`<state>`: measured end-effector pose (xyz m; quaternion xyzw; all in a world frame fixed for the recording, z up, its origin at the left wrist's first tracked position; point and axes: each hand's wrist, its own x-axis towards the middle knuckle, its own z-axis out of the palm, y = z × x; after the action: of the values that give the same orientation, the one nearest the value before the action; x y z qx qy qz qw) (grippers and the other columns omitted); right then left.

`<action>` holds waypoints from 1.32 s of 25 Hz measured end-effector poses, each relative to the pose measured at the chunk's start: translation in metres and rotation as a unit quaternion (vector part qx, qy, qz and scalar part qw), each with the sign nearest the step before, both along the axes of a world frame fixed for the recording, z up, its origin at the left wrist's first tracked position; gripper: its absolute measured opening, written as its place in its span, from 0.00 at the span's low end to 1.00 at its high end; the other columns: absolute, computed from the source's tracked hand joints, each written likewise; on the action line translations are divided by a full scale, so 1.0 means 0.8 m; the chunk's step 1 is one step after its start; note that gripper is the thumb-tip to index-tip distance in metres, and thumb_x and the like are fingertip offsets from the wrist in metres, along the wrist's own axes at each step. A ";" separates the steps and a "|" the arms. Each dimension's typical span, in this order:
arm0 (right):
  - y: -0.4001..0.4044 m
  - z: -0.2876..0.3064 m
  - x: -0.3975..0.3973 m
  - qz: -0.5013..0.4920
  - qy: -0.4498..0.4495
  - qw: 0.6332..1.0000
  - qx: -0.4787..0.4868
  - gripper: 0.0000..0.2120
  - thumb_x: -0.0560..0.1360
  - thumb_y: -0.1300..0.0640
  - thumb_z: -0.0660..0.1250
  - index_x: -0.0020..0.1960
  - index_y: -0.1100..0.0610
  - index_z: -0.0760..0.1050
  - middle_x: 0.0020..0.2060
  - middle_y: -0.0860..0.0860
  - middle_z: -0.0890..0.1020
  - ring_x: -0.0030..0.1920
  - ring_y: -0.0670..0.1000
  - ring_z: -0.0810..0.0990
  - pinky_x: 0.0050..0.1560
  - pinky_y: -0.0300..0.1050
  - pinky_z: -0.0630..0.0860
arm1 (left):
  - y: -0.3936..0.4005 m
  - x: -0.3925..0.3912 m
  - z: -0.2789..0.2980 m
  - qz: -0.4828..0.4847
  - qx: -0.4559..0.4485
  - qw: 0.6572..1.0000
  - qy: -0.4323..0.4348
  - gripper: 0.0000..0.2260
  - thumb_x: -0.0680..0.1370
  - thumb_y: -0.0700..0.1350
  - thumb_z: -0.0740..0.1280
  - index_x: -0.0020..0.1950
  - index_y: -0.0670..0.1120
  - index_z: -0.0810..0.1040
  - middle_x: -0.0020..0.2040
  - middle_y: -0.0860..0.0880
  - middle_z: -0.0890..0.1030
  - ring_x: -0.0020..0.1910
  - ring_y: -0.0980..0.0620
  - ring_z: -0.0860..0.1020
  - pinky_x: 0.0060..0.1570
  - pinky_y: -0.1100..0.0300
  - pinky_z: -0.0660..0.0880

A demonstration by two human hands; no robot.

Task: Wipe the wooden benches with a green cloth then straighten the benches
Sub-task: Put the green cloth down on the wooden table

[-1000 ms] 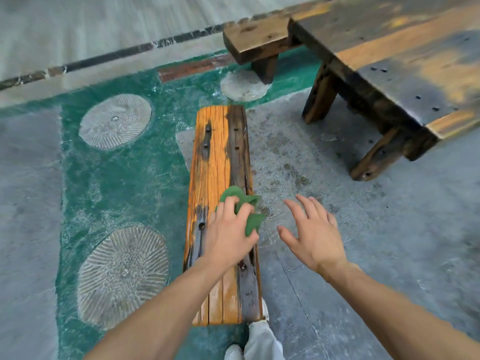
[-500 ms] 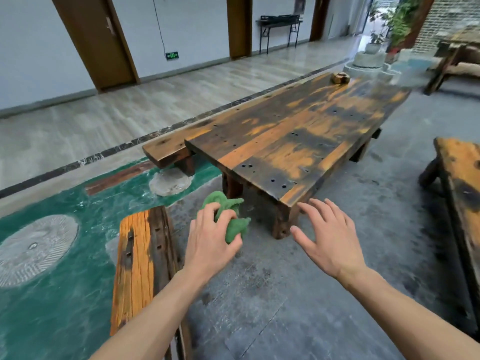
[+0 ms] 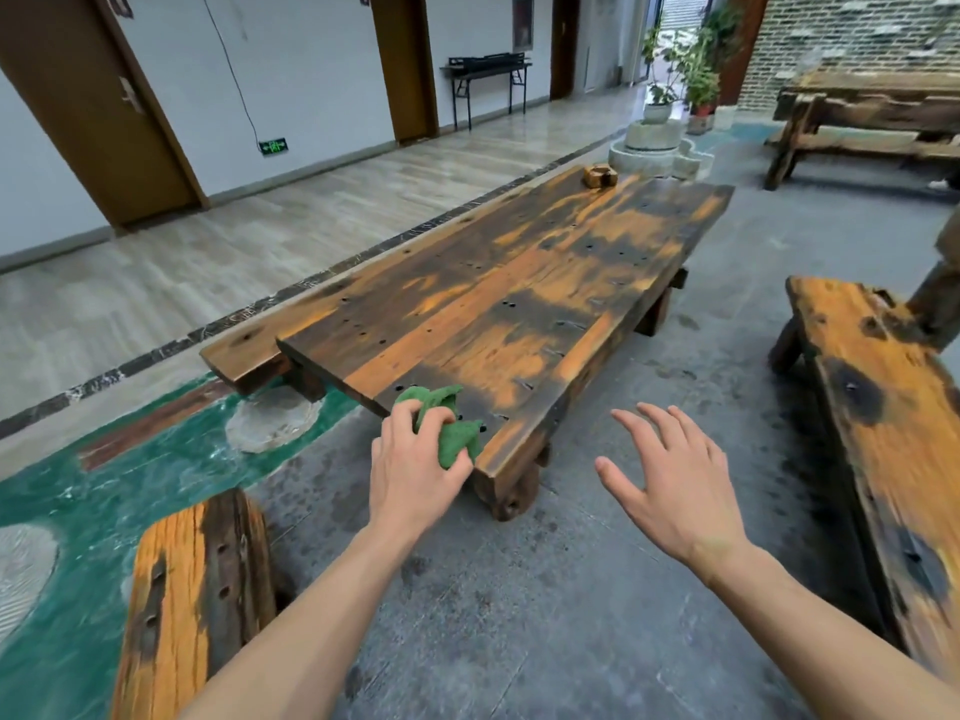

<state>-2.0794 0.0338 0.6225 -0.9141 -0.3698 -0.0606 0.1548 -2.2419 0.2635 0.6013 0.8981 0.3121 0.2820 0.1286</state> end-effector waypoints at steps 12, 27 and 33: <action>0.198 -0.084 0.130 -0.015 0.055 0.997 -0.058 0.30 0.78 0.32 0.52 0.75 0.45 0.64 0.74 0.49 0.67 0.77 0.55 0.59 0.73 0.59 0.62 | 0.192 0.170 -0.110 -0.022 -0.076 0.993 0.087 0.17 0.75 0.50 0.72 0.62 0.49 0.76 0.63 0.46 0.69 0.63 0.43 0.70 0.59 0.48 0.68; 0.278 -0.153 0.183 -0.047 0.105 0.988 -0.098 0.33 0.74 0.31 0.48 0.73 0.45 0.65 0.73 0.49 0.68 0.75 0.55 0.62 0.70 0.59 0.65 | 0.270 0.283 -0.217 -0.079 -0.118 0.965 0.219 0.26 0.80 0.60 0.64 0.76 0.56 0.63 0.80 0.47 0.57 0.78 0.45 0.56 0.72 0.43 0.58; 0.282 -0.115 0.144 0.030 0.101 0.992 -0.069 0.33 0.75 0.31 0.47 0.72 0.46 0.67 0.71 0.48 0.70 0.74 0.54 0.65 0.69 0.57 0.67 | 0.229 0.173 -0.152 -0.016 -0.087 0.987 0.133 0.28 0.78 0.65 0.60 0.74 0.53 0.70 0.77 0.48 0.65 0.77 0.47 0.61 0.75 0.41 0.55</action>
<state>-1.9645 0.2595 0.5307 -0.9125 -0.3829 0.0626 0.1299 -2.1034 0.4468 0.4799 0.9178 0.3357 0.1299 0.1677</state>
